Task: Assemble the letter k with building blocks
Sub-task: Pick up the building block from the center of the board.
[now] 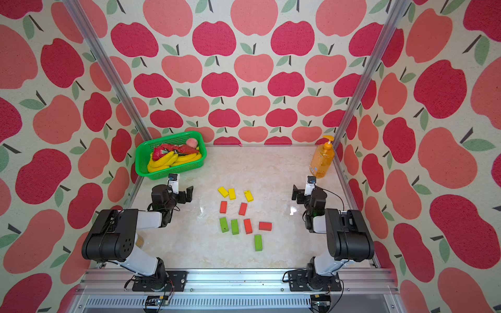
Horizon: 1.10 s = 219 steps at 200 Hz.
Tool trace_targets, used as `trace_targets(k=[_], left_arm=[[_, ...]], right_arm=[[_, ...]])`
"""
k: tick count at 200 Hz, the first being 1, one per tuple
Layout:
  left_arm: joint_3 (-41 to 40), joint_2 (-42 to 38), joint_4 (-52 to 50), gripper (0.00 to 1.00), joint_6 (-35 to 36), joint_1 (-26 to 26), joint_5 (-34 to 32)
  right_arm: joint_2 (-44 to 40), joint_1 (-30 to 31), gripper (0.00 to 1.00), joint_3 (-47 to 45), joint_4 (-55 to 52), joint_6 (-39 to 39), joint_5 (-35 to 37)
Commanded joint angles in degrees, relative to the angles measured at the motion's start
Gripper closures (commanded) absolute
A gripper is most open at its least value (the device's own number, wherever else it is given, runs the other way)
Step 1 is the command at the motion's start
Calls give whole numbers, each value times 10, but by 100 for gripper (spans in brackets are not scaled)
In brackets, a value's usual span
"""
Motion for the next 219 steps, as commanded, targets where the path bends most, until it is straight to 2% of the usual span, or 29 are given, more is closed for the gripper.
trace_targets(k=[1, 219], left_arm=[[-3, -9, -6, 2, 13, 3, 8], [-3, -9, -6, 2, 12, 6, 14]], right_arm=[[-11, -3, 1, -4, -5, 13, -2], [-12, -3, 1, -5, -4, 11, -7]])
